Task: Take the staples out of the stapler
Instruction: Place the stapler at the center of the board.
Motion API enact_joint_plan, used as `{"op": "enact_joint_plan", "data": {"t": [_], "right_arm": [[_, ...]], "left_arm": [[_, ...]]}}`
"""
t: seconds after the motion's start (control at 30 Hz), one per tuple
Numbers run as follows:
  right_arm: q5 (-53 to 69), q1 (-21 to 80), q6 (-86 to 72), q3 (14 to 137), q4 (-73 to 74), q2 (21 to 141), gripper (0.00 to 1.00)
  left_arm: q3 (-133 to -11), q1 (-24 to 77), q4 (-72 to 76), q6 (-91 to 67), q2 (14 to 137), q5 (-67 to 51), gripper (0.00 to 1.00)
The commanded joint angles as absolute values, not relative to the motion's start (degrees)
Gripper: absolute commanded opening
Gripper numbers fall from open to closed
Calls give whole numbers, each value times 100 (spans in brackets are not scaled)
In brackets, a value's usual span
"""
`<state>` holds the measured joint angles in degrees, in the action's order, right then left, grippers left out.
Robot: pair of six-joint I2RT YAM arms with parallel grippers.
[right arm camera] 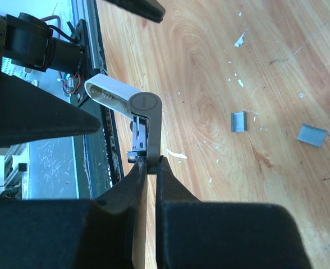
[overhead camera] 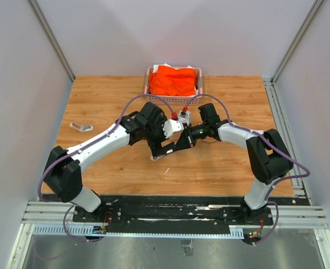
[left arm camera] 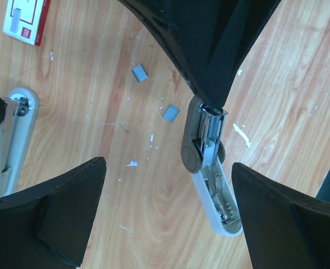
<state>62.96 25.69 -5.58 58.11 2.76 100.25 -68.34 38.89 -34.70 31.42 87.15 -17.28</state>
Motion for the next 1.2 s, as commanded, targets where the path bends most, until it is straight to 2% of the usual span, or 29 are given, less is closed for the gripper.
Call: {"op": "enact_joint_plan", "data": {"t": [0.0, 0.3, 0.57, 0.67, 1.0, 1.17], "right_arm": [[6342, 2447, -882, 6010, 85, 10055, 0], [6435, 2339, -1125, 5994, -79, 10046, 0], [6525, 2251, -1358, 5967, -243, 10061, 0], [6538, 2229, -1419, 5957, -297, 10057, 0], [6605, 2190, -1607, 5914, -463, 10042, 0], [6660, 2180, -1692, 5898, -539, 10042, 0]], "left_arm": [[-6760, 4170, -3409, 3492, 8669, -991, 98], [-6635, 4666, -3255, 3518, 8752, -367, 98], [-6461, 4943, -2888, 3522, 8795, 295, 86], [-6426, 5027, -2770, 3492, 8830, 435, 84], [-6446, 5102, -2617, 3446, 8980, 675, 72], [-6417, 5115, -2520, 3426, 9038, 771, 62]]}}
